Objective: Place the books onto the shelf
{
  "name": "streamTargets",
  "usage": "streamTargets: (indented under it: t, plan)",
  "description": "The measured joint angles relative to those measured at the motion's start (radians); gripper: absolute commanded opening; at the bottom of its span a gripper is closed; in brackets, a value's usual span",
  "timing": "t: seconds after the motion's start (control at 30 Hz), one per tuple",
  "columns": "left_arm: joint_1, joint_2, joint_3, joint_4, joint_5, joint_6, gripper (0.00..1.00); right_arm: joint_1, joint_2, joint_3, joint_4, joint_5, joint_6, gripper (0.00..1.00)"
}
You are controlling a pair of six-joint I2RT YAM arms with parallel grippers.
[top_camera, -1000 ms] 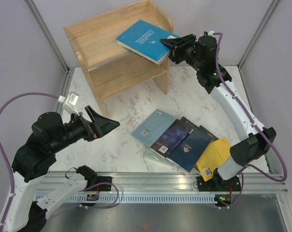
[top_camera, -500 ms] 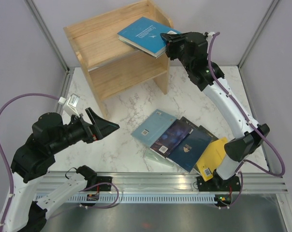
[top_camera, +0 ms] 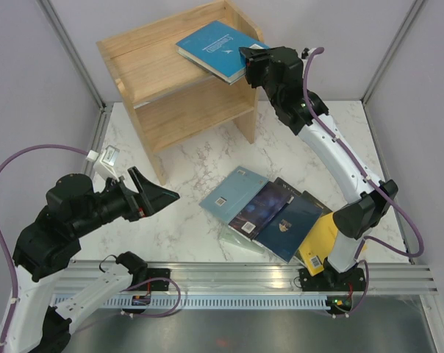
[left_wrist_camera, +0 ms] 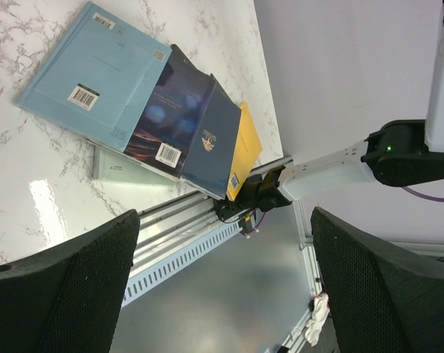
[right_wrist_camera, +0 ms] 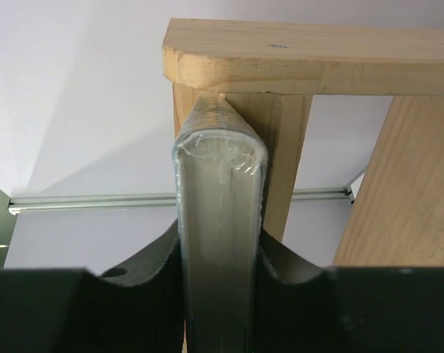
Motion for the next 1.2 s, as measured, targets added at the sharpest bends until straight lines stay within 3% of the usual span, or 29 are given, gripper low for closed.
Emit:
streamTargets:
  t: [0.03, 0.07, 0.13, 0.8, 1.0, 1.1, 1.13, 1.2]
  plan:
    - [0.0, -0.001, 0.0, -0.002, 0.0, 0.0, 1.0, -0.001, -0.002, -0.006, 0.008, -0.003, -0.004, 0.61]
    - [0.0, -0.002, 0.0, -0.003, 0.0, 0.0, 1.0, -0.002, -0.006, -0.021, 0.018, -0.006, -0.01, 0.71]
    - [0.0, -0.002, 0.0, -0.006, 0.0, 0.0, 1.0, -0.002, -0.022, -0.064, 0.023, -0.019, -0.039, 0.78]
    - [0.0, -0.023, -0.008, -0.014, -0.002, 0.0, 1.0, -0.002, -0.195, -0.228, 0.059, -0.098, -0.164, 0.76]
    - [0.0, -0.034, -0.009, -0.016, -0.004, 0.0, 1.0, -0.002, -0.193, -0.242, 0.068, -0.124, -0.166, 0.68]
    - [0.0, -0.044, -0.011, -0.017, -0.005, 0.0, 1.0, -0.002, -0.19, -0.242, 0.071, -0.137, -0.173, 0.36]
    - [0.0, -0.048, -0.012, -0.017, -0.005, 0.0, 1.0, -0.002, -0.19, -0.243, 0.065, -0.139, -0.17, 0.18]
    - [0.0, -0.06, -0.015, -0.02, -0.006, 0.0, 1.0, -0.003, -0.189, -0.248, 0.07, -0.147, -0.154, 0.07]
